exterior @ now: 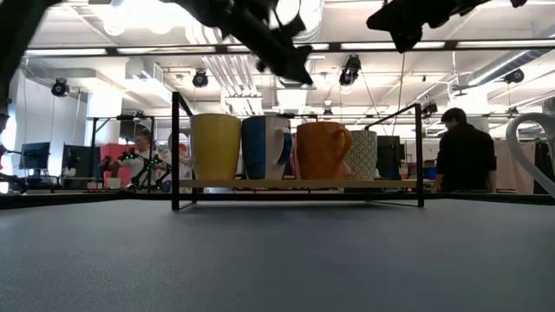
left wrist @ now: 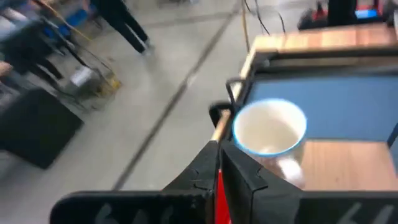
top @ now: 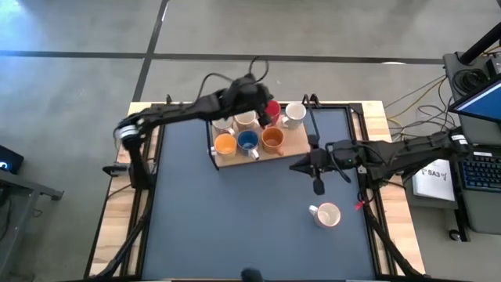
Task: Place coffee mugs
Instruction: Adjust the red mug on the shelf
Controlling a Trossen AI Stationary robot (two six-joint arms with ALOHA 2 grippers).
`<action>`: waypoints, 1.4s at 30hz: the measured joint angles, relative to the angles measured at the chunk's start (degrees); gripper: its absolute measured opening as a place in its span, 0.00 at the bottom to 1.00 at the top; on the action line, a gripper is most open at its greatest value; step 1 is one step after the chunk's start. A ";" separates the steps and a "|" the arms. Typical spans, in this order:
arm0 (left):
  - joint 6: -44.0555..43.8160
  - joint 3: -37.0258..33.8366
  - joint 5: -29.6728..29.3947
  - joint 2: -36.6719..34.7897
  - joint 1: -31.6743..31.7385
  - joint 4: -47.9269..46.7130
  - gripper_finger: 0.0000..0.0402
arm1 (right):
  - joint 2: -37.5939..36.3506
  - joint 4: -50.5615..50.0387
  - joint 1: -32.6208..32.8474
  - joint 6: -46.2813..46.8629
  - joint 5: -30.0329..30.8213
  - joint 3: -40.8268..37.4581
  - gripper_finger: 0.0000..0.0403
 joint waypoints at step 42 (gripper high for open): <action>-5.15 27.28 17.23 20.12 8.64 -27.92 0.00 | 1.67 -0.26 2.28 9.17 0.13 -0.96 0.02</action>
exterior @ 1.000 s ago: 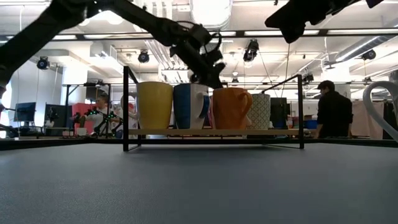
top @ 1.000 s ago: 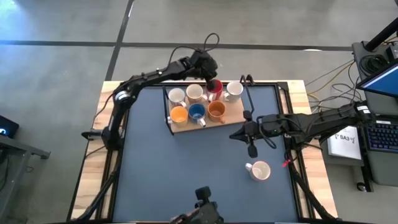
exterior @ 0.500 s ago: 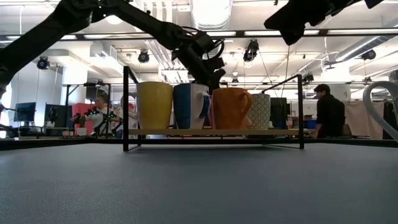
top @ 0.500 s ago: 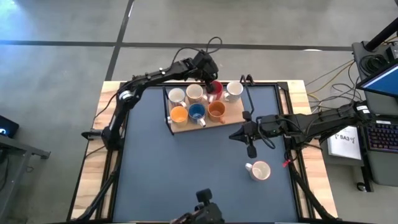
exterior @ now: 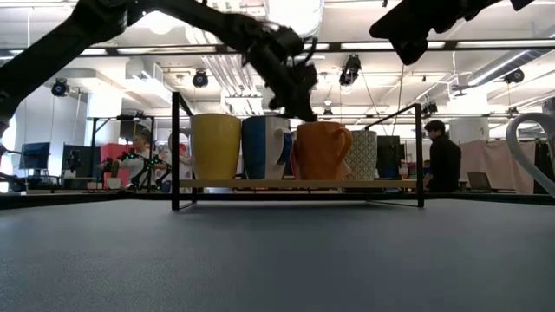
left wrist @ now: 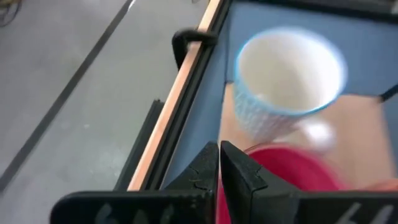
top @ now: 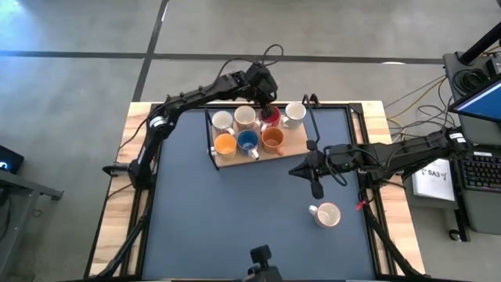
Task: Place coffee mugs
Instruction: Adjust the red mug on the shelf, then put the gray patterned mug on the shelf
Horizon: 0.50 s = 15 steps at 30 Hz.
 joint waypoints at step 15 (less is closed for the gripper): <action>2.62 -10.80 -0.41 -22.63 -17.63 2.48 0.00 | 0.67 -1.69 11.53 9.08 4.81 3.44 0.02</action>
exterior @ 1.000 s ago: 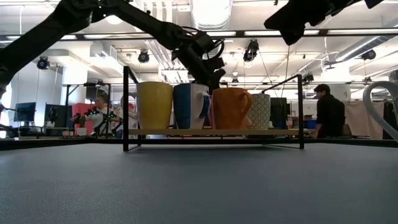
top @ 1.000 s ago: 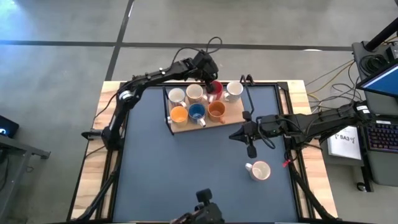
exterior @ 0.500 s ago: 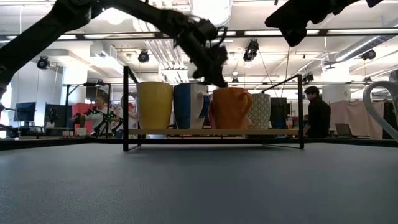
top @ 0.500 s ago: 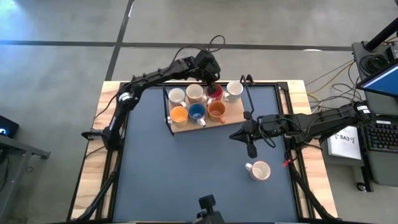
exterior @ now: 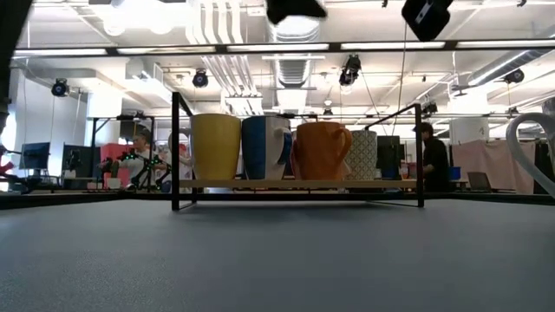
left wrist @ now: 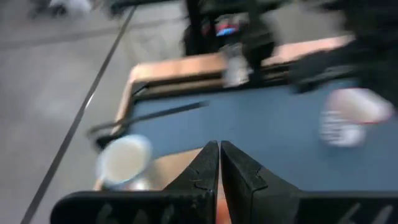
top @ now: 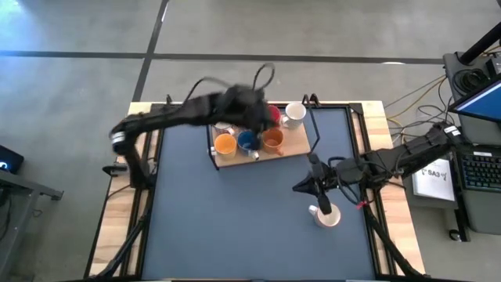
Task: Place coffee mugs
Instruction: Put the gray patterned mug on the shelf
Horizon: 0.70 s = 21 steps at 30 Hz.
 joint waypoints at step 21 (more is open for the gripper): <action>-2.89 -48.12 -30.78 -32.18 -29.63 34.08 0.00 | 5.55 -12.13 6.22 22.50 2.80 9.70 0.02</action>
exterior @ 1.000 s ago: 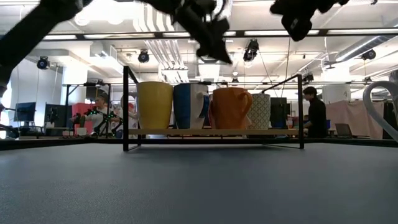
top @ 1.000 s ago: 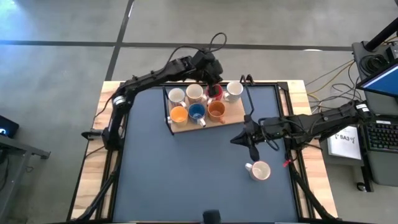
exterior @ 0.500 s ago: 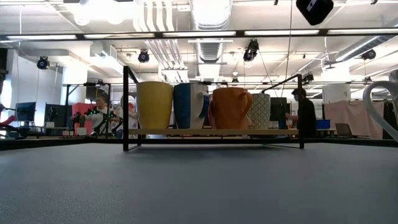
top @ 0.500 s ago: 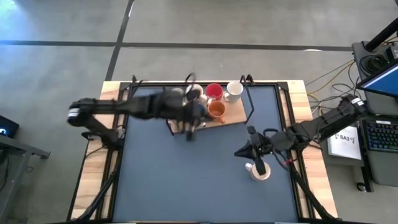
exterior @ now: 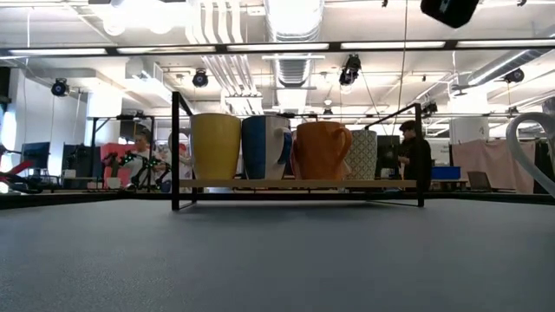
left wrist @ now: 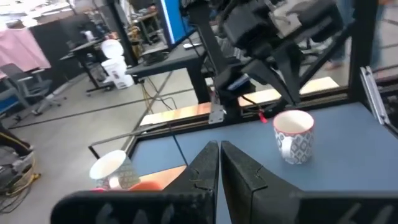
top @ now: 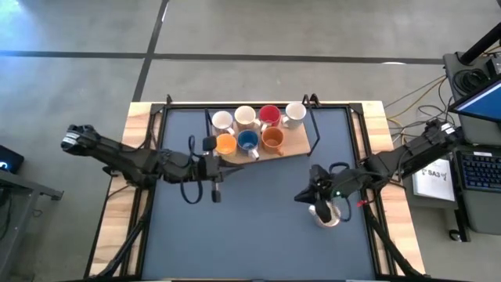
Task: Place coffee mugs
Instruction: Put the gray patterned mug on the shelf
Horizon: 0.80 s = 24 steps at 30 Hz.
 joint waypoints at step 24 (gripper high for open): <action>-1.70 -0.66 -0.96 -0.54 -0.22 -1.02 0.00 | 21.74 -54.73 3.51 38.29 -21.67 24.61 0.11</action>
